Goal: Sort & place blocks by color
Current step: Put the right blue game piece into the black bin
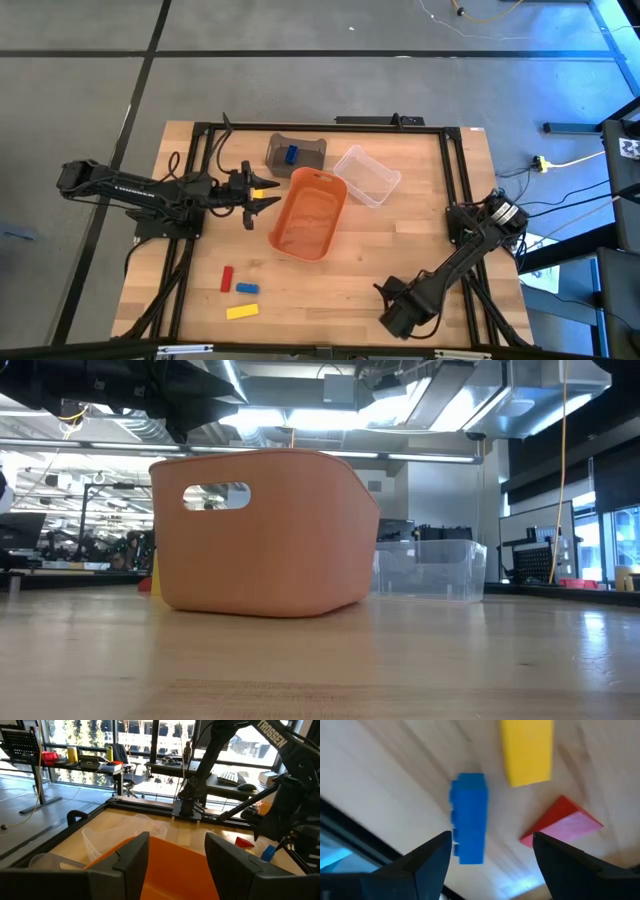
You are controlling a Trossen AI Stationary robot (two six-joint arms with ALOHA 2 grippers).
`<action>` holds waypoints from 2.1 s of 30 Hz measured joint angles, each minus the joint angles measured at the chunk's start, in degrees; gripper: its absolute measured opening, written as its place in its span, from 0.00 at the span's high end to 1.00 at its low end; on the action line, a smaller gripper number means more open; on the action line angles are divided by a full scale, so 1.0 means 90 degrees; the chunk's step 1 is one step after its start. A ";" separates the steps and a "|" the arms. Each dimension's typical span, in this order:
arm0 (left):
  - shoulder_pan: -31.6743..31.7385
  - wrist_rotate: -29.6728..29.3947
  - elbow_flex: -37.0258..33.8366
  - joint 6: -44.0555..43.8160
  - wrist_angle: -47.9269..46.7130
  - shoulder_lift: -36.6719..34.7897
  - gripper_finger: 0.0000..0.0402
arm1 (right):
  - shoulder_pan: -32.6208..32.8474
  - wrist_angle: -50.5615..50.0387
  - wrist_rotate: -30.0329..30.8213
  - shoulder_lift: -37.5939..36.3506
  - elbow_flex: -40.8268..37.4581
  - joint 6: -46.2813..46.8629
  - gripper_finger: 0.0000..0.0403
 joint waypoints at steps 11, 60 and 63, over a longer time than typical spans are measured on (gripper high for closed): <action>0.0000 0.0000 0.0000 -0.0003 0.0000 0.0002 0.54 | -0.0015 0.0646 0.0045 0.0025 -0.0088 -0.0003 0.31; 0.0000 -0.0002 0.0000 0.0000 -0.0024 0.0001 0.54 | -0.0786 0.1930 0.2606 -0.2518 -0.0796 -0.5599 0.77; -0.0002 -0.0002 0.0000 -0.0005 -0.0024 0.0001 0.54 | -0.0853 0.2727 0.3628 -0.3227 -0.1434 -0.6146 0.77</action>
